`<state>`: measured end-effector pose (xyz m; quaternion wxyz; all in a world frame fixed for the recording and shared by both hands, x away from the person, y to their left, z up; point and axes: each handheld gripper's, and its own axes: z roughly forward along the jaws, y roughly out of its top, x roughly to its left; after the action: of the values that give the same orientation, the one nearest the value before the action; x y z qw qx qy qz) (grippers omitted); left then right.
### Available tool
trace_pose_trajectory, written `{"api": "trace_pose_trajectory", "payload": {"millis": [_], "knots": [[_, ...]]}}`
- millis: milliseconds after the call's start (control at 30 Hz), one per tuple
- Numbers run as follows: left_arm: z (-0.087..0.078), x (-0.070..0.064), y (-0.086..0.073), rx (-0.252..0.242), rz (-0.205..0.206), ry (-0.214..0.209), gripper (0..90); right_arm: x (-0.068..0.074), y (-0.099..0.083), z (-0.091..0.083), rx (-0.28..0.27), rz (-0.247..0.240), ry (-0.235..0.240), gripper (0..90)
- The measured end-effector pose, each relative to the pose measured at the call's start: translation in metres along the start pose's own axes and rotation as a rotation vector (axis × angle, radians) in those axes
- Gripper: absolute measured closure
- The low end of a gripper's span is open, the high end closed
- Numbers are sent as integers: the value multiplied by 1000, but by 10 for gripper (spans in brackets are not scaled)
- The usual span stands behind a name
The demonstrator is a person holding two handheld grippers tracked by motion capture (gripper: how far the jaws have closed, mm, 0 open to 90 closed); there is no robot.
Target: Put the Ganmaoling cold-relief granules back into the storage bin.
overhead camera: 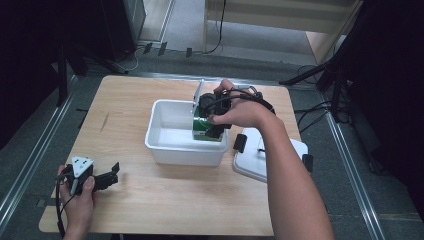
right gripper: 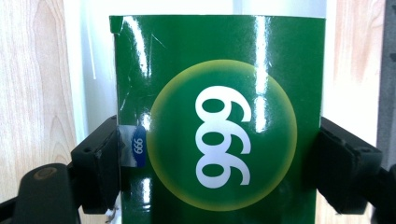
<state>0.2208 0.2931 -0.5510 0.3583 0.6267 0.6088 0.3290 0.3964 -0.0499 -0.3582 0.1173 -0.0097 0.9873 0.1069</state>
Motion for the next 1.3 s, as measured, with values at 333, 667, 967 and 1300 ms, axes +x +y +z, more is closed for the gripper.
{"api": "trace_pose_trajectory", "payload": {"millis": [333, 667, 967, 1300], "knots": [[-3, -2, -1, -68, 17, 8, 0, -3, -10, 17, 10, 30, -10, 157], [-5, -5, -3, -166, 71, -15, 0, -5, -14, 33, 9, 31, 3, 156], [-5, 0, -3, -190, 61, -27, 0, -7, -17, 52, 11, 32, 27, 156], [-5, 3, -2, -177, 32, -25, 0, -9, -19, 65, 8, 27, 44, 155]]}}
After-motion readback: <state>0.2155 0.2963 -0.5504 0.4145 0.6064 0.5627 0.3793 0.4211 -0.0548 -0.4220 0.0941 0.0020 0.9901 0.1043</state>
